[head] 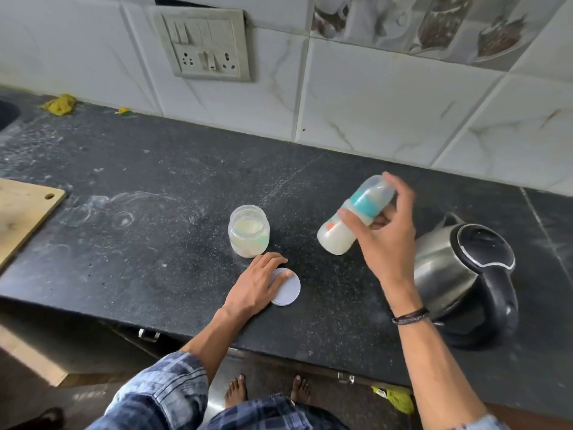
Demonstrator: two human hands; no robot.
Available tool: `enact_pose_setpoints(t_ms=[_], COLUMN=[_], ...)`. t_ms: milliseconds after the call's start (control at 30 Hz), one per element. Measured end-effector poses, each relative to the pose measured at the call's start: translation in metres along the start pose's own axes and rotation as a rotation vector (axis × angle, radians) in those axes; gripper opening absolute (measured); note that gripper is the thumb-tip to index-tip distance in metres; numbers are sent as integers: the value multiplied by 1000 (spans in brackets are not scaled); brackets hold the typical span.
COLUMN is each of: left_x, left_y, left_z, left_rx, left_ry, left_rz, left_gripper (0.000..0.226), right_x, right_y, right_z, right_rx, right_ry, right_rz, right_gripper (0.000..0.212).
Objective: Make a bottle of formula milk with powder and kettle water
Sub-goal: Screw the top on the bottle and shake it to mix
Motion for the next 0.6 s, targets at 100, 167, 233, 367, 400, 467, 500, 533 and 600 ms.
enact_pose_setpoints(t_ms=[100, 167, 233, 367, 400, 467, 500, 533, 600], left_x=[-1, 0, 1, -2, -2, -2, -3, -3, -3], left_y=[3, 2, 0, 1, 2, 3, 3, 2, 1], left_z=[0, 0, 1, 0, 0, -2, -2, -2, -3], left_rx=[9, 7, 6, 19, 16, 10, 8, 6, 7], left_ry=[12, 14, 11, 15, 21, 24, 22, 19, 12], left_rz=[-2, -10, -5, -2, -5, -7, -5, -3, 0], left_gripper=[44, 41, 41, 43, 43, 42, 42, 41, 40], right_x=[3, 4, -2, -38, -43, -56, -62, -69, -81], right_y=[-5, -8, -3, 4, 6, 10, 12, 13, 14], right_z=[-18, -23, -9, 12, 11, 10, 11, 15, 26], right_rx=[-129, -222, -127, 103, 98, 90, 99, 117, 178], right_ry=[274, 341, 169, -242, -241, -246, -270, -302, -363], right_rz=[-61, -137, -86, 69, 61, 60, 60, 57, 28], right_gripper=[81, 83, 84, 83, 84, 85, 86, 86, 87])
Point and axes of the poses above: each hand's wrist, its own y-axis towards the middle knuckle, its own z-axis out of the palm, x = y × z, the point moved 7 cm from there along y, towards the middle knuckle, and after that the axes turned 14 degrees about z, right-handed, at the moved point
